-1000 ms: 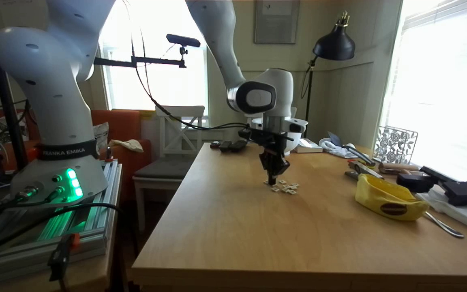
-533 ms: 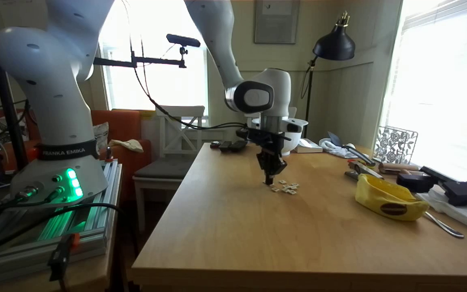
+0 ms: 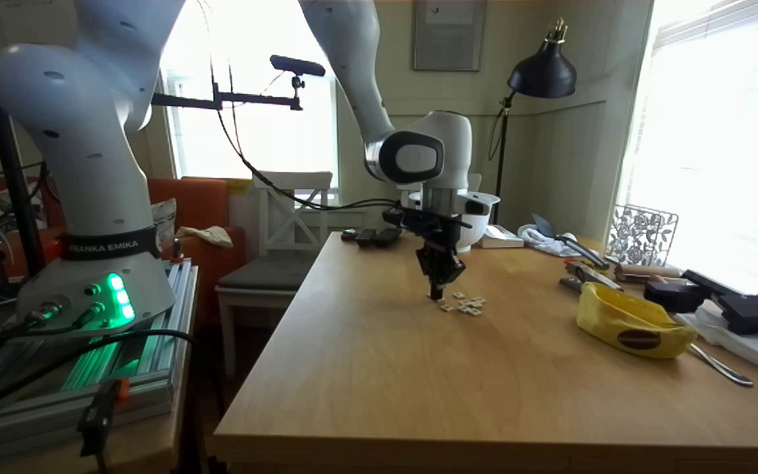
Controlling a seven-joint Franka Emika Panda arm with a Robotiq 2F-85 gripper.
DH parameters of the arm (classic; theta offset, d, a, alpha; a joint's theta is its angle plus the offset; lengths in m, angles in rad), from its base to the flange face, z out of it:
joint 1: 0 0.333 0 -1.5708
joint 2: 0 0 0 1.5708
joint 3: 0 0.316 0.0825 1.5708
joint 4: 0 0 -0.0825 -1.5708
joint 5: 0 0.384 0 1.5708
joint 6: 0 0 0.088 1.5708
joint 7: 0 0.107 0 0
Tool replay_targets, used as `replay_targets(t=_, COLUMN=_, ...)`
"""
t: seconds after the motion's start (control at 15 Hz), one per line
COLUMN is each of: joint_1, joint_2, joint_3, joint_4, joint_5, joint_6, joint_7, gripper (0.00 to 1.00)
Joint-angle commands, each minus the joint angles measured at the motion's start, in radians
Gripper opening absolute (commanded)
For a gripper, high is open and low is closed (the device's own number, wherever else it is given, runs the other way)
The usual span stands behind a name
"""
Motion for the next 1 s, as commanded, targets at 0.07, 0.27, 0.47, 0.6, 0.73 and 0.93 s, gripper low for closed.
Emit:
replay_targets(t=0.07, joint_1=-0.009, joint_2=0.004, joint_3=0.007, joint_4=-0.041, joint_5=0.002, joint_6=0.016, joint_7=0.000, gripper=0.00)
replay_targets(t=0.27, joint_1=-0.009, joint_2=-0.011, joint_3=0.004, joint_4=-0.054, joint_5=0.000, joint_6=0.022, joint_7=0.002, gripper=0.00)
replay_targets(t=0.47, joint_1=-0.010, joint_2=-0.023, joint_3=0.003, joint_4=-0.069, joint_5=0.000, joint_6=0.029, joint_7=0.003, gripper=0.00)
replay_targets(t=0.6, joint_1=-0.011, joint_2=-0.027, joint_3=0.002, joint_4=-0.075, joint_5=0.001, joint_6=0.035, joint_7=0.004, gripper=0.00)
replay_targets(t=0.73, joint_1=-0.012, joint_2=-0.025, joint_3=0.002, joint_4=-0.074, joint_5=0.002, joint_6=0.039, joint_7=0.006, gripper=0.00)
replay_targets(t=0.93, joint_1=-0.016, joint_2=-0.014, joint_3=0.006, joint_4=-0.061, joint_5=0.007, joint_6=0.042, joint_7=0.003, gripper=0.00)
